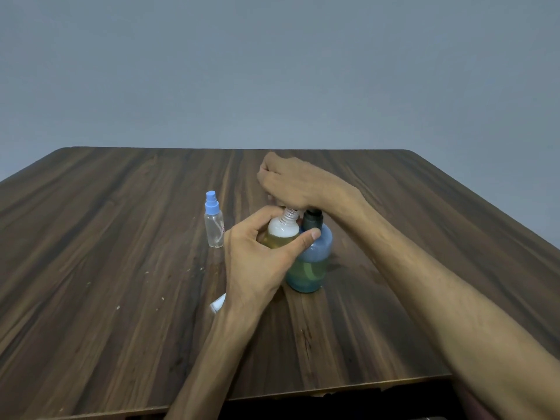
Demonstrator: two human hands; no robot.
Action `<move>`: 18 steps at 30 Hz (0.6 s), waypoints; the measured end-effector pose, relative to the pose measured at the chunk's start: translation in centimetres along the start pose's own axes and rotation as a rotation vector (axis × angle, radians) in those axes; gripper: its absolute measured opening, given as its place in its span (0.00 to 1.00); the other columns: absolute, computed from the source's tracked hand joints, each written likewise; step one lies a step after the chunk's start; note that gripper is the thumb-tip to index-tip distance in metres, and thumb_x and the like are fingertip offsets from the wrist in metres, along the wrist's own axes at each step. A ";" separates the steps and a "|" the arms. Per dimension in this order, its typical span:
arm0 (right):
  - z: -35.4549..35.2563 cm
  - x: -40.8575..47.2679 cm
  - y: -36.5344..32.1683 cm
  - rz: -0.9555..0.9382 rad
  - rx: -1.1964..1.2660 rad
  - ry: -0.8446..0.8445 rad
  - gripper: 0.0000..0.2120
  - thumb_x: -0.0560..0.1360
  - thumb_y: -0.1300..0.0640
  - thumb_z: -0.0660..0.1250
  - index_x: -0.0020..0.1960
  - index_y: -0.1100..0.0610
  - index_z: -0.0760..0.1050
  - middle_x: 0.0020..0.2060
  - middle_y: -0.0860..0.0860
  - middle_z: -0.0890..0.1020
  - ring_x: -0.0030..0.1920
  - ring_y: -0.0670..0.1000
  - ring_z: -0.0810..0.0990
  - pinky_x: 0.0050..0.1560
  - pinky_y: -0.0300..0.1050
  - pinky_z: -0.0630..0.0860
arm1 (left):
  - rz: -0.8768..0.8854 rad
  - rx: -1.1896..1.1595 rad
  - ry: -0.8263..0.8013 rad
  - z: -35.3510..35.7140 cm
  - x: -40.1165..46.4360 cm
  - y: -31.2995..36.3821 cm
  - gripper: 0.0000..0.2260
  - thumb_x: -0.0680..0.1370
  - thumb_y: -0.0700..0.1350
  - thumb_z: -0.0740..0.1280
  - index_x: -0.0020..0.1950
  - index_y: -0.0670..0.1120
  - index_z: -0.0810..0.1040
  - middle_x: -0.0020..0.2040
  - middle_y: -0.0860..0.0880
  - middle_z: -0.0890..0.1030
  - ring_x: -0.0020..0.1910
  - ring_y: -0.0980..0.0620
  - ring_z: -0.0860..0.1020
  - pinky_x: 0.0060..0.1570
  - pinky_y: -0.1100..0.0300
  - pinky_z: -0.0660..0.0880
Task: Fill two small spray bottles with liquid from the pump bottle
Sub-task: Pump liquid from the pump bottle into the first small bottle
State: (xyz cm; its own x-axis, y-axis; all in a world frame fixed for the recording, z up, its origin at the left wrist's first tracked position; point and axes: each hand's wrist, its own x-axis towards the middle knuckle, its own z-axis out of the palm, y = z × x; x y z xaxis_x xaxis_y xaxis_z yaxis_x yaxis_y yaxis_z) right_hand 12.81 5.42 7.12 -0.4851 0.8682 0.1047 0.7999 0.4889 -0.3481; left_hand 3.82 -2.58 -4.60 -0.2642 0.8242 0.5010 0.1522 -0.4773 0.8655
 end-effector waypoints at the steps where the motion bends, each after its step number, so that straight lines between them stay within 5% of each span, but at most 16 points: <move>1: 0.0 0.0 0.0 -0.002 -0.008 0.001 0.12 0.86 0.50 0.53 0.61 0.55 0.70 0.46 0.49 0.80 0.43 0.49 0.78 0.41 0.49 0.70 | 0.003 0.006 0.003 -0.1 0.0 0.0 0.13 0.69 0.41 0.87 0.50 0.47 0.89 0.44 0.53 0.89 0.46 0.53 0.88 0.49 0.52 0.86; 18: -0.5 -0.4 -0.2 -0.034 0.033 0.085 0.09 0.86 0.51 0.54 0.58 0.55 0.70 0.41 0.48 0.78 0.38 0.48 0.74 0.38 0.46 0.67 | 0.018 -0.015 0.016 0.0 -0.1 0.1 0.14 0.68 0.42 0.88 0.47 0.53 0.88 0.43 0.55 0.89 0.44 0.55 0.87 0.48 0.54 0.86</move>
State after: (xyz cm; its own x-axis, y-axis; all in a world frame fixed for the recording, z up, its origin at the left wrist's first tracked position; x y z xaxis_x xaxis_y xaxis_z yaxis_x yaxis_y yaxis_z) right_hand 13.01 4.98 7.63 -0.4792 0.8558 0.1951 0.7707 0.5166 -0.3730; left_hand 3.83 -2.67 -4.55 -0.2768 0.8105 0.5163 0.1430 -0.4965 0.8562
